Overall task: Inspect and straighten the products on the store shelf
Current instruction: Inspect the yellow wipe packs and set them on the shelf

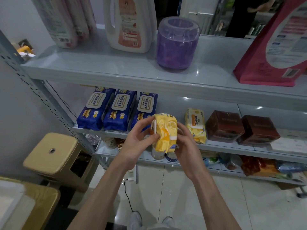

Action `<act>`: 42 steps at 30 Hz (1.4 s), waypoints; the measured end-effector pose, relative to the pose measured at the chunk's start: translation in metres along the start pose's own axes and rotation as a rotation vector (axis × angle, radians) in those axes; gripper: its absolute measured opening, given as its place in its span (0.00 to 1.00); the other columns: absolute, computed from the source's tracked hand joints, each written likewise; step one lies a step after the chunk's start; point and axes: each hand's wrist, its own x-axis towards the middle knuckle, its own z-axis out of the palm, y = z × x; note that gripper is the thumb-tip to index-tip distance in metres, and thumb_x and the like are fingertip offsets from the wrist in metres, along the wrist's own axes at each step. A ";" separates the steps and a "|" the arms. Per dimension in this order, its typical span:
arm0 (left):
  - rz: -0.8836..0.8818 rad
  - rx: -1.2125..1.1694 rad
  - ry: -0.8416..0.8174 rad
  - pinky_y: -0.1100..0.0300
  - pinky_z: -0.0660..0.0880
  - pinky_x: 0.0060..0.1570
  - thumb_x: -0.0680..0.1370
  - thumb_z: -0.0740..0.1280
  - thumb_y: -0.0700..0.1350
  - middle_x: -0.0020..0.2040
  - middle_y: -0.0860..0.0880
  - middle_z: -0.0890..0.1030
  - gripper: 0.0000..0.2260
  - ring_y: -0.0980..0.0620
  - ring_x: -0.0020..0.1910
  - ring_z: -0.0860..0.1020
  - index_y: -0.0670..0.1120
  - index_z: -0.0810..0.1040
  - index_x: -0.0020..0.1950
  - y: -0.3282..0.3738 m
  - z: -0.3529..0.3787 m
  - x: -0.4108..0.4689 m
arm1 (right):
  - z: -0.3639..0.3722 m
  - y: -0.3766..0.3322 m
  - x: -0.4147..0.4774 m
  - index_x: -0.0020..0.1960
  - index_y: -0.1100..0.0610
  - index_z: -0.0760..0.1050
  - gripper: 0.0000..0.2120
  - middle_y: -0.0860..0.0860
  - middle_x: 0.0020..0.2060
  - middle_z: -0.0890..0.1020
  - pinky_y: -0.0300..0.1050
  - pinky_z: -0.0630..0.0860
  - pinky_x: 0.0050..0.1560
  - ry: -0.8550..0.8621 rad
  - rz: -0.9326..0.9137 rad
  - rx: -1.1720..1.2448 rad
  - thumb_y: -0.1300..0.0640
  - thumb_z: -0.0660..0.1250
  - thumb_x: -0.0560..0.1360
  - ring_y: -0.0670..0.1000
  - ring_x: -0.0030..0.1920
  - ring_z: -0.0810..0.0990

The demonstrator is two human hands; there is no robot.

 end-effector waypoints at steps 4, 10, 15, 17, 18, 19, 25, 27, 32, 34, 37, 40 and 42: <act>-0.009 -0.004 -0.021 0.41 0.75 0.67 0.71 0.77 0.49 0.71 0.54 0.77 0.27 0.50 0.70 0.75 0.58 0.76 0.70 -0.002 0.001 0.000 | 0.000 -0.003 -0.001 0.66 0.48 0.79 0.18 0.55 0.64 0.82 0.63 0.76 0.65 -0.014 -0.005 -0.009 0.61 0.60 0.82 0.58 0.66 0.80; -0.050 -0.075 0.015 0.46 0.77 0.62 0.78 0.69 0.44 0.67 0.53 0.80 0.20 0.47 0.66 0.79 0.54 0.75 0.70 -0.003 0.004 0.001 | 0.003 -0.010 -0.005 0.67 0.43 0.78 0.20 0.45 0.62 0.83 0.41 0.81 0.53 -0.045 -0.017 -0.142 0.62 0.62 0.82 0.47 0.62 0.82; -0.108 -0.111 0.026 0.46 0.78 0.61 0.81 0.66 0.41 0.64 0.49 0.82 0.16 0.45 0.63 0.81 0.54 0.78 0.67 0.002 0.002 0.002 | -0.001 -0.009 -0.006 0.70 0.38 0.76 0.23 0.41 0.66 0.79 0.43 0.77 0.59 -0.074 -0.014 -0.251 0.58 0.65 0.80 0.43 0.65 0.79; -0.133 -0.110 0.023 0.47 0.78 0.59 0.79 0.69 0.47 0.63 0.47 0.83 0.17 0.45 0.61 0.81 0.54 0.77 0.68 0.007 0.002 0.003 | -0.002 -0.011 -0.006 0.71 0.37 0.74 0.25 0.39 0.68 0.78 0.44 0.76 0.60 -0.090 -0.007 -0.287 0.56 0.66 0.77 0.41 0.63 0.80; -0.145 -0.098 0.020 0.47 0.78 0.59 0.79 0.69 0.49 0.62 0.46 0.83 0.17 0.45 0.61 0.81 0.54 0.77 0.69 0.009 0.002 0.004 | -0.003 -0.013 -0.005 0.71 0.37 0.74 0.25 0.38 0.68 0.78 0.45 0.76 0.61 -0.096 -0.004 -0.293 0.56 0.67 0.78 0.41 0.63 0.80; -0.155 -0.078 0.011 0.47 0.77 0.59 0.80 0.67 0.51 0.61 0.47 0.84 0.17 0.44 0.61 0.81 0.55 0.77 0.69 0.011 0.003 0.005 | -0.004 -0.014 -0.003 0.72 0.36 0.74 0.24 0.39 0.68 0.78 0.47 0.77 0.62 -0.100 0.002 -0.290 0.55 0.67 0.79 0.41 0.63 0.81; -0.199 0.057 -0.069 0.41 0.73 0.68 0.79 0.62 0.67 0.69 0.57 0.78 0.22 0.49 0.68 0.77 0.66 0.72 0.73 0.012 0.005 0.011 | 0.000 -0.012 0.006 0.74 0.36 0.71 0.19 0.41 0.67 0.80 0.58 0.75 0.69 -0.072 0.098 -0.285 0.45 0.61 0.84 0.48 0.65 0.81; -0.207 0.100 -0.077 0.38 0.70 0.70 0.77 0.62 0.71 0.71 0.59 0.76 0.23 0.50 0.70 0.74 0.70 0.70 0.72 0.011 0.006 0.012 | 0.000 -0.010 0.008 0.74 0.34 0.70 0.20 0.41 0.69 0.79 0.65 0.71 0.72 -0.071 0.123 -0.296 0.40 0.62 0.82 0.52 0.67 0.79; -0.250 0.164 -0.085 0.40 0.71 0.69 0.77 0.57 0.74 0.68 0.58 0.79 0.24 0.49 0.68 0.76 0.69 0.72 0.70 0.014 0.006 0.013 | -0.006 -0.007 0.005 0.76 0.32 0.66 0.25 0.42 0.64 0.81 0.55 0.75 0.68 -0.119 0.094 -0.316 0.41 0.66 0.80 0.49 0.66 0.80; -0.285 0.162 -0.061 0.45 0.75 0.64 0.79 0.54 0.72 0.60 0.57 0.84 0.21 0.48 0.61 0.81 0.67 0.78 0.64 0.020 0.009 0.012 | -0.005 -0.009 0.003 0.74 0.29 0.66 0.31 0.45 0.70 0.76 0.48 0.76 0.62 -0.136 0.067 -0.333 0.36 0.70 0.73 0.48 0.69 0.76; -0.315 0.150 -0.035 0.41 0.75 0.64 0.80 0.51 0.72 0.60 0.54 0.84 0.24 0.46 0.60 0.82 0.64 0.82 0.60 0.023 0.015 0.011 | 0.001 -0.008 0.004 0.74 0.32 0.68 0.30 0.42 0.71 0.76 0.42 0.79 0.58 -0.087 0.006 -0.300 0.39 0.71 0.74 0.43 0.69 0.76; -0.333 0.190 -0.052 0.40 0.67 0.73 0.73 0.51 0.78 0.68 0.52 0.79 0.33 0.48 0.69 0.75 0.64 0.77 0.69 0.022 0.018 0.012 | 0.006 -0.006 0.004 0.74 0.36 0.70 0.28 0.42 0.64 0.82 0.45 0.81 0.58 0.004 0.008 -0.221 0.39 0.70 0.75 0.44 0.63 0.82; -0.308 0.188 -0.129 0.40 0.67 0.73 0.70 0.60 0.78 0.69 0.51 0.78 0.36 0.49 0.69 0.75 0.65 0.69 0.75 0.017 0.016 0.011 | 0.007 -0.006 0.003 0.73 0.38 0.71 0.26 0.43 0.59 0.85 0.46 0.81 0.55 0.045 0.056 -0.153 0.38 0.68 0.76 0.45 0.58 0.85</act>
